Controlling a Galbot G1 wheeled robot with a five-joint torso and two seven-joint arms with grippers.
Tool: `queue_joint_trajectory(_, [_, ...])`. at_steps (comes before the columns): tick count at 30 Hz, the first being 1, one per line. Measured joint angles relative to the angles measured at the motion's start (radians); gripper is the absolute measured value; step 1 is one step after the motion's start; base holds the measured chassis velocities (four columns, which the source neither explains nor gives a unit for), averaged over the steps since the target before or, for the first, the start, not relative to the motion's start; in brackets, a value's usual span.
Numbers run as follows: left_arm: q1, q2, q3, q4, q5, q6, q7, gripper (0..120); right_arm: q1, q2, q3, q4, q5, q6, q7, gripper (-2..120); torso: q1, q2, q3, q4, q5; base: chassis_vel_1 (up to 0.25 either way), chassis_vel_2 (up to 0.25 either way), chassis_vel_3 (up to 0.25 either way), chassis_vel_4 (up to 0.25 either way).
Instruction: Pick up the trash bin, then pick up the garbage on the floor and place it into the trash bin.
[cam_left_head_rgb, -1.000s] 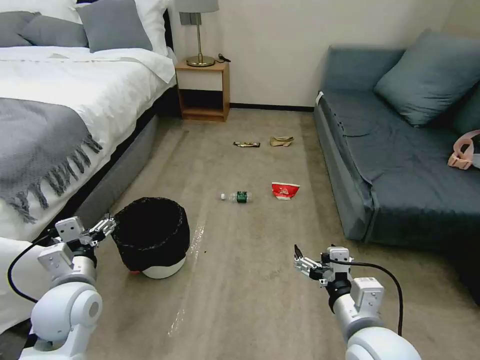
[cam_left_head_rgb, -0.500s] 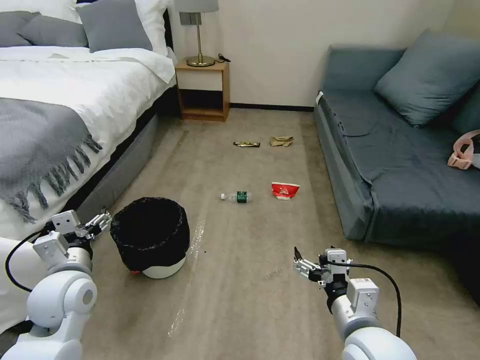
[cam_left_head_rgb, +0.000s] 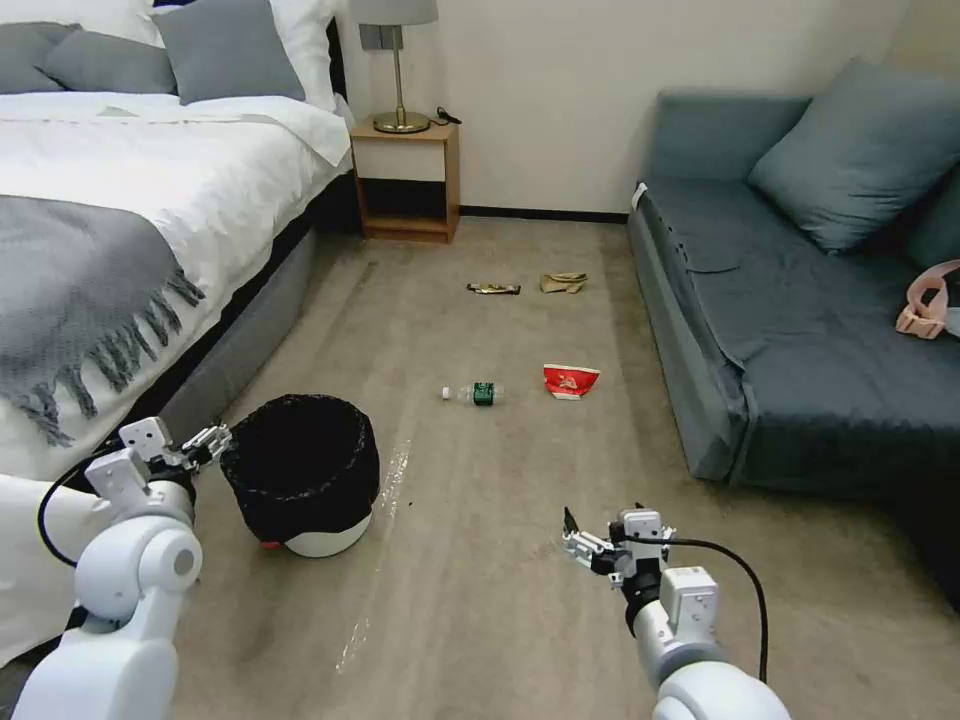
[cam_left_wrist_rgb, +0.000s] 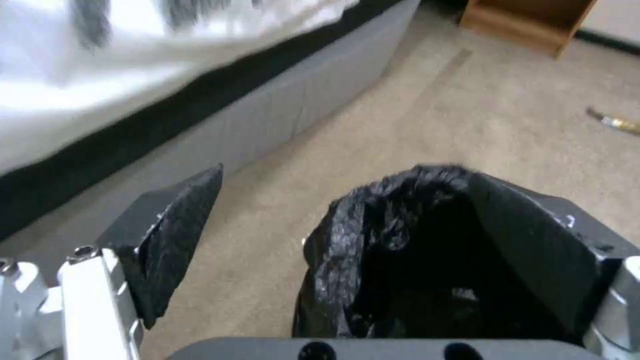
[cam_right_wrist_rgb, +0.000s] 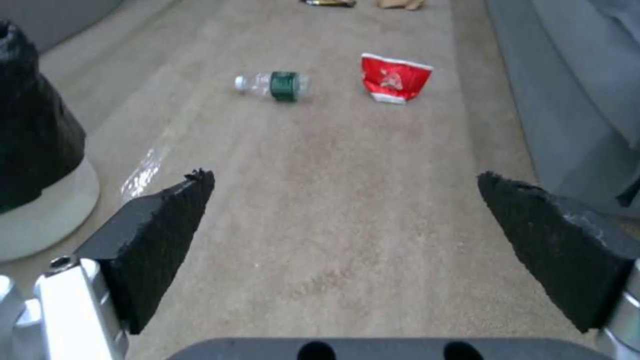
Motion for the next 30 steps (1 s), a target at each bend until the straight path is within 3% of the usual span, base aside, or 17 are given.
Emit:
queue_joint_trajectory(4, [-0.047, 0.000, 0.026, 0.064, -0.002, 0.004, -0.008, 99, -0.008, -0.001, -0.008, -0.004, -0.018, 0.008, -0.003, 100, 0.000, 0.000, 0.000, 0.0000, -0.0001, 0.000, 0.000, 0.000, 0.000])
queue_joint_trajectory(7, [-0.119, -0.020, 0.070, 0.173, -0.002, 0.014, -0.024, 99, -0.022, -0.001, -0.014, -0.011, -0.036, 0.023, -0.005, 100, 0.000, 0.000, 0.000, -0.0001, -0.0001, 0.000, 0.000, 0.000, 0.000])
queue_joint_trajectory(8, [-0.119, -0.020, 0.070, 0.173, -0.002, 0.014, -0.024, 99, -0.022, -0.001, -0.014, -0.011, -0.036, 0.023, -0.005, 100, 0.000, 0.000, 0.000, -0.0001, -0.0001, 0.000, 0.000, 0.000, 0.000])
queue_joint_trajectory(11, [-0.175, -0.055, 0.110, 0.255, 0.013, 0.018, -0.035, 99, -0.030, 0.000, -0.008, -0.013, -0.044, 0.034, -0.005, 100, 0.000, 0.000, 0.000, -0.0002, 0.0000, 0.000, 0.000, 0.000, 0.000])
queue_joint_trajectory(15, [-0.197, -0.082, 0.129, 0.290, 0.030, 0.019, -0.037, 99, -0.034, -0.001, 0.000, -0.012, -0.045, 0.038, -0.004, 100, 0.000, 0.000, 0.000, -0.0003, 0.0001, 0.000, 0.000, 0.000, 0.000])
queue_joint_trajectory(17, [-0.218, -0.124, 0.153, 0.348, 0.075, 0.024, -0.048, 99, -0.042, -0.009, 0.025, -0.002, -0.045, 0.047, -0.003, 100, 0.000, 0.000, 0.000, -0.0004, 0.0001, 0.000, 0.000, 0.000, 0.000])
queue_joint_trajectory(23, [-0.205, -0.114, 0.152, 0.349, 0.080, 0.045, -0.075, 99, -0.049, -0.015, 0.038, 0.003, -0.044, 0.056, -0.001, 100, 0.000, 0.000, 0.000, -0.0002, -0.0001, 0.000, 0.000, 0.000, 0.000])
queue_joint_trajectory(30, [-0.170, -0.064, 0.129, 0.277, 0.066, 0.043, -0.080, 99, -0.047, -0.011, 0.023, 0.003, -0.054, 0.057, -0.001, 100, 0.000, 0.000, 0.000, 0.0000, 0.0000, 0.000, 0.000, 0.000, 0.000])
